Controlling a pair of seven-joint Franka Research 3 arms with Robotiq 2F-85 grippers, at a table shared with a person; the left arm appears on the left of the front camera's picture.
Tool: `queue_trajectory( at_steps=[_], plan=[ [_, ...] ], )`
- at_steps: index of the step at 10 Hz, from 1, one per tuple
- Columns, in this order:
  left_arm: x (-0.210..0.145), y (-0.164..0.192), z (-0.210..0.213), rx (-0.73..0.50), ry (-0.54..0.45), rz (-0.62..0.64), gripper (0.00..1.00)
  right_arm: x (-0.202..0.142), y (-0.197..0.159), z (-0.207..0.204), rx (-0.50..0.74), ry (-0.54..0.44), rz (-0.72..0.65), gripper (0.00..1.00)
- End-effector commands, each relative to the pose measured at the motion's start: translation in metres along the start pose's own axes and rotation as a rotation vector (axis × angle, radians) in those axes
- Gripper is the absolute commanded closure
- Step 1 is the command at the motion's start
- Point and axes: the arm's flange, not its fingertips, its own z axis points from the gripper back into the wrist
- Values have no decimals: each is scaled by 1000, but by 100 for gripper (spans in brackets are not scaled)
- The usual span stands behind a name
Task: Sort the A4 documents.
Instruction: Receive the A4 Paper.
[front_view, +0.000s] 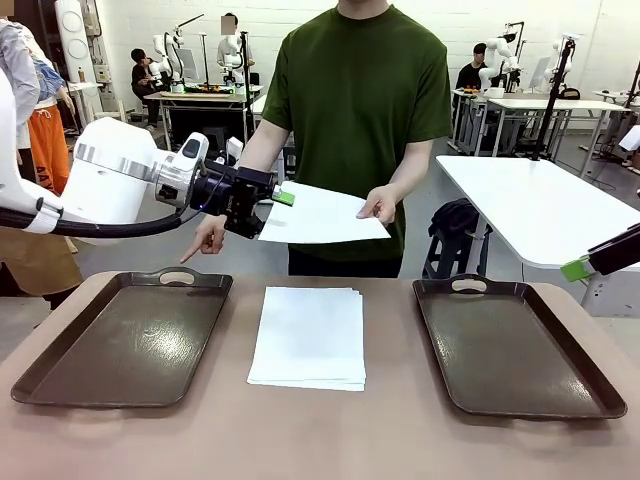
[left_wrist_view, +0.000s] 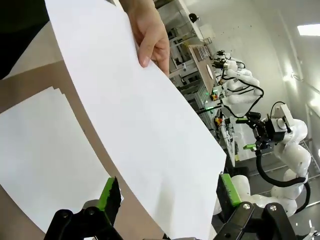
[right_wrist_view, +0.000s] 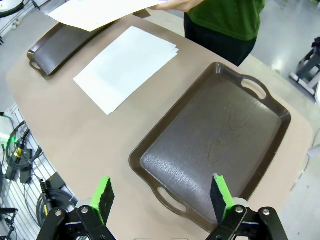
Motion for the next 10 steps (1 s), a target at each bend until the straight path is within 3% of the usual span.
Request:
queue_trajectory(
  at_steps=[1,5,10],
  plan=[
    [10,-1,-3,-58,18,62,0,-1,-1,-1,14,-4,-4,0],
    [24,10,-18,-70,8,120,0,-1,-1,-1,14,-4,-4,0],
    [39,15,-10,-63,-20,112,49,-1,-1,-1,14,-4,-4,0]
  ],
)
